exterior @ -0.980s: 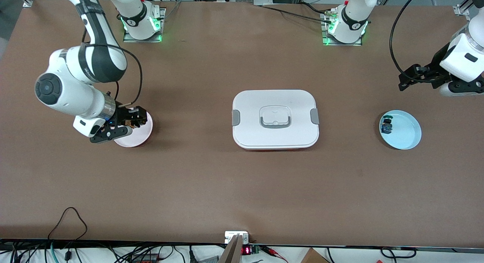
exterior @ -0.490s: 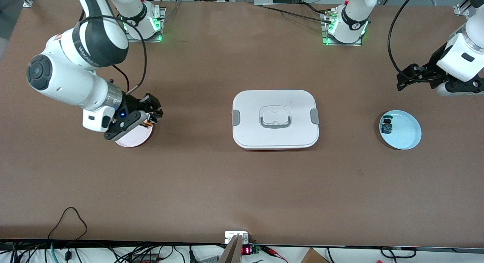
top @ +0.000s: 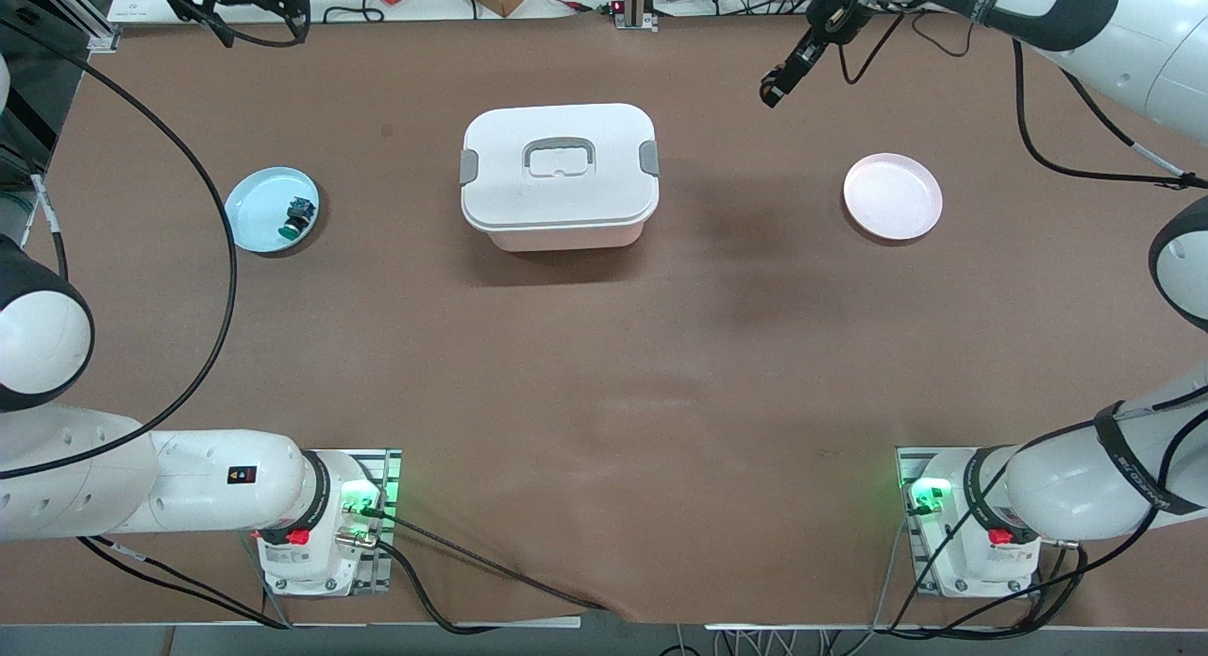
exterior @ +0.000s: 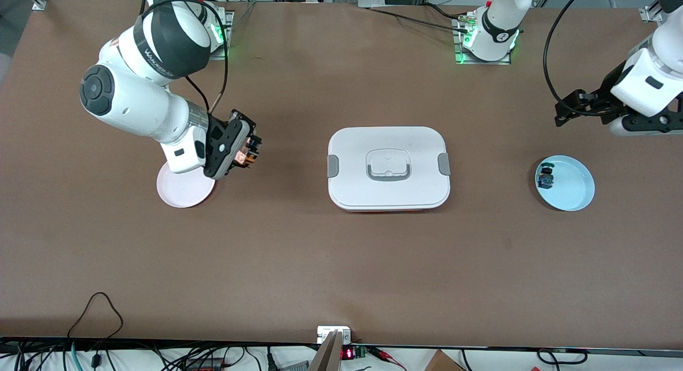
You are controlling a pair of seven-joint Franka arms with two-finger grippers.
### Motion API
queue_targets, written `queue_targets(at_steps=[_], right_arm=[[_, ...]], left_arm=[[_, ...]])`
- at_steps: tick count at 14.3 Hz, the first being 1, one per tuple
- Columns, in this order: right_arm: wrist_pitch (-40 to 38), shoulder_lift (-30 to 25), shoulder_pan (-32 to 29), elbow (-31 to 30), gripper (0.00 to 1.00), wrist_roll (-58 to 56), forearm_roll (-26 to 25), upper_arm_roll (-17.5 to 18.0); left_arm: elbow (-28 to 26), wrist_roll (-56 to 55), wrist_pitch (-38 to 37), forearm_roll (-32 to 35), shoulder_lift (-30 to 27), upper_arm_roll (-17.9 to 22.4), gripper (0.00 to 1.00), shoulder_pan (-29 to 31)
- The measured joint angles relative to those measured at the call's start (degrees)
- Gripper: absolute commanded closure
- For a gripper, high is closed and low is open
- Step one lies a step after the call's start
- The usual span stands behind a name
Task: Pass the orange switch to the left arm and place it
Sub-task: 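Lift the switch with the right gripper while the left gripper approaches, then carry the switch above the box and grasp it with the left gripper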
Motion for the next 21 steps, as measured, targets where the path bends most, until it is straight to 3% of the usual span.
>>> queue_targets(at_steps=[5,11,17,21], right_arm=[[-0.06,0.96,0.25,-0.12,0.99,-18.93,12.56,0.04],[1.35,3.09,4.76,-0.24,0.99,-37.73,35.63,0.17],[2.54,7.45,6.40,-0.37,0.99,-49.48,57.24,0.16],[2.60,8.71,8.52,-0.36,0.99,-53.86,65.59,0.18]], left_arm=[[0.68,0.00,-5.28,-9.77,1.53,-0.41,0.00,0.01],[0.83,0.00,-11.77,-25.14,3.85,-0.60,0.00,-0.07],[0.83,0.00,-12.71,-45.37,7.53,-0.39,0.00,1.25],[0.23,1.97,-11.92,-59.97,9.54,-0.52,0.00,1.10]])
